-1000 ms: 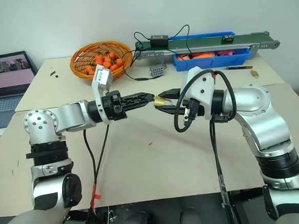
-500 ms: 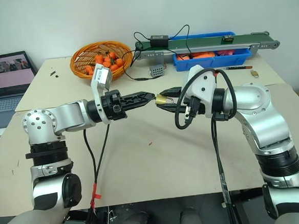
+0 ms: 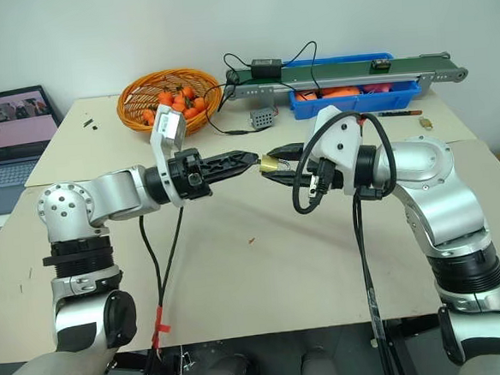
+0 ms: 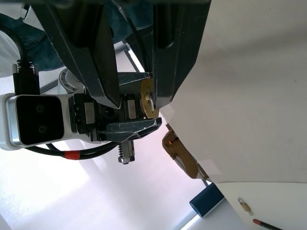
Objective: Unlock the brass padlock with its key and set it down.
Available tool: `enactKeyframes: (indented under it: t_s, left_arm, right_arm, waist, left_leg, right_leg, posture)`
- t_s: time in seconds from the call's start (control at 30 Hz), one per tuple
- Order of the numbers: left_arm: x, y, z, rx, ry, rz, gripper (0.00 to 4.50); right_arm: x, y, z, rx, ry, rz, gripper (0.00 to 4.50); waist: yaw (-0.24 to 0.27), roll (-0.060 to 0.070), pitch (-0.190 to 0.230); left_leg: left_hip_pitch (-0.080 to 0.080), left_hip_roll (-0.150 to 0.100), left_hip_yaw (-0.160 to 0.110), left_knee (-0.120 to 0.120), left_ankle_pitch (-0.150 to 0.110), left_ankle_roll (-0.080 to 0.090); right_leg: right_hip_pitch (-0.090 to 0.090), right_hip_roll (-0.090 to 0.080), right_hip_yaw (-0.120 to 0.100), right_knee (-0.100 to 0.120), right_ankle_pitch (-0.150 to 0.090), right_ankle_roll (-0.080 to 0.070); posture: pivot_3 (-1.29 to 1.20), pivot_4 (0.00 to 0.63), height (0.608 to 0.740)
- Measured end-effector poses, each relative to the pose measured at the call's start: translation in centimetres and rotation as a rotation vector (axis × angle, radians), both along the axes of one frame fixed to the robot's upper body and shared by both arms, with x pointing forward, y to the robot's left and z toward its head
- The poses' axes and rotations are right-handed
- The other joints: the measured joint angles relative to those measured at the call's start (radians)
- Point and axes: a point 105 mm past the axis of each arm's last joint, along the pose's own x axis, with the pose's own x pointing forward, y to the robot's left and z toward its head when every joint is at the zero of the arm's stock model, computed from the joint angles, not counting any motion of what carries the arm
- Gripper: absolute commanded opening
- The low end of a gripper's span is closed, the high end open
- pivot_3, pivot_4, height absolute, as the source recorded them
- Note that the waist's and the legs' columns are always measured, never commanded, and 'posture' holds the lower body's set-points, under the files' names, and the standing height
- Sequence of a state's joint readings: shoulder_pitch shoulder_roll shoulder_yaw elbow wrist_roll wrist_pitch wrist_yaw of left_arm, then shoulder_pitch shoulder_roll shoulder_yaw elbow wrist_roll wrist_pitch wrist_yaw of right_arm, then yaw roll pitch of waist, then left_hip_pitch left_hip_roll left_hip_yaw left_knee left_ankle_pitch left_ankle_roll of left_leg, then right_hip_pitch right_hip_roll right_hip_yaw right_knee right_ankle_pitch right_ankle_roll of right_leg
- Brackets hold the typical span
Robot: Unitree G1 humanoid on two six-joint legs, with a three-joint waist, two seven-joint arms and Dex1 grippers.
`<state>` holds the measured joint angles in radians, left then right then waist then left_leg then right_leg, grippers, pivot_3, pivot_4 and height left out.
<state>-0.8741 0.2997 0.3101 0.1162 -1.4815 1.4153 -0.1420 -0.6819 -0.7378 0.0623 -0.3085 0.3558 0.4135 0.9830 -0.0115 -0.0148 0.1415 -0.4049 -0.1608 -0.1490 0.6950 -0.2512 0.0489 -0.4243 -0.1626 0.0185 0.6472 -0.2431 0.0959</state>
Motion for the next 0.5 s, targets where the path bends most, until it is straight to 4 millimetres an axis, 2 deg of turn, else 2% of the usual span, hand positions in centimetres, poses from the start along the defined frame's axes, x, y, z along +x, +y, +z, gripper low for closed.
enactKeyframes:
  t_s: [0.07,0.13,0.5]
  left_arm:
    - [0.18,0.22,-0.13,0.0,0.01,0.015,0.3]
    - [0.44,0.33,-0.2,-0.003,0.019,0.031,0.04]
    - [0.51,0.13,0.03,-0.018,0.023,0.038,0.04]
  right_arm:
    - [0.0,0.0,0.02,0.0,-0.001,0.0,0.94]
    - [-0.01,0.03,0.1,0.0,-0.004,0.002,0.94]
    - [0.07,-0.05,0.32,0.002,-0.011,-0.002,0.94]
  waist:
    - [0.0,0.0,0.0]
    - [0.001,0.0,0.0]
    - [0.001,0.0,0.0]
  left_leg:
    - [0.0,0.0,0.0,0.0,0.0,0.0]
    - [0.0,0.0,0.0,0.0,0.0,0.0]
    - [0.0,0.0,0.0,0.0,0.0,0.0]
  right_leg:
    - [0.0,0.0,0.0,0.0,0.0,0.0]
    - [0.0,0.0,0.0,0.0,0.0,0.0]
    - [0.0,0.0,0.0,0.0,0.0,0.0]
  posture:
    - [0.0,0.15,0.74]
    - [0.0,0.15,0.74]
    - [0.0,0.15,0.74]
